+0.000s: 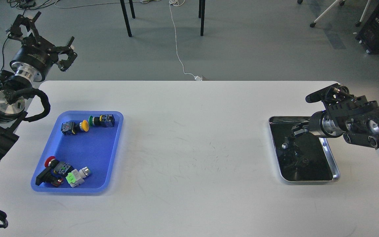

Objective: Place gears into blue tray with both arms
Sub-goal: 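Grasp a small black ring on the metal tray with the right gripper, then carry the black ring toward the table center and release it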

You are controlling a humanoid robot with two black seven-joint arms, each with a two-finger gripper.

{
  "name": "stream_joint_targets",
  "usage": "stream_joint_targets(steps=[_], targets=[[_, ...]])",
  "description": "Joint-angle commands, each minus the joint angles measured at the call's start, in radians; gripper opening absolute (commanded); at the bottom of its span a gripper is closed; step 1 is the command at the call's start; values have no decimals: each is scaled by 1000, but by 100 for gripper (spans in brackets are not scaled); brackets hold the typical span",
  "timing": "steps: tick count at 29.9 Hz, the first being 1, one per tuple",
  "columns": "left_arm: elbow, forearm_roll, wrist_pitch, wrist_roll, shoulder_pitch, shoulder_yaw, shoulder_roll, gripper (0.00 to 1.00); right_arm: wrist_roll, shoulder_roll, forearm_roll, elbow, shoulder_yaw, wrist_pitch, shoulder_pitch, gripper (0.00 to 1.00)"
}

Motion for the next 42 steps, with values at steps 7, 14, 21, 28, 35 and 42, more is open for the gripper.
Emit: stream_joint_targets(steps=[7,14,21,28,35,42], targets=[[0,2,0,0,7,1,5,98,-2,45,3,-1,5,0,-13,65],[0,2,0,0,10,1,5,98,-6,45,-5,-1,-17,2,-18,66],[0,2,-2,0,17,1,14,98,-8,46,0,-1,-23,2,-39,47],[0,2,-2,0,17,0,25,98,-6,48,0,-1,-18,2,-41,20],[0,2,-2,0,17,0,25,98,-2,29,-8,12,-18,2,12,17],[0,2,-2,0,17,1,25,98,0,45,-3,227,47,0,241,17]])
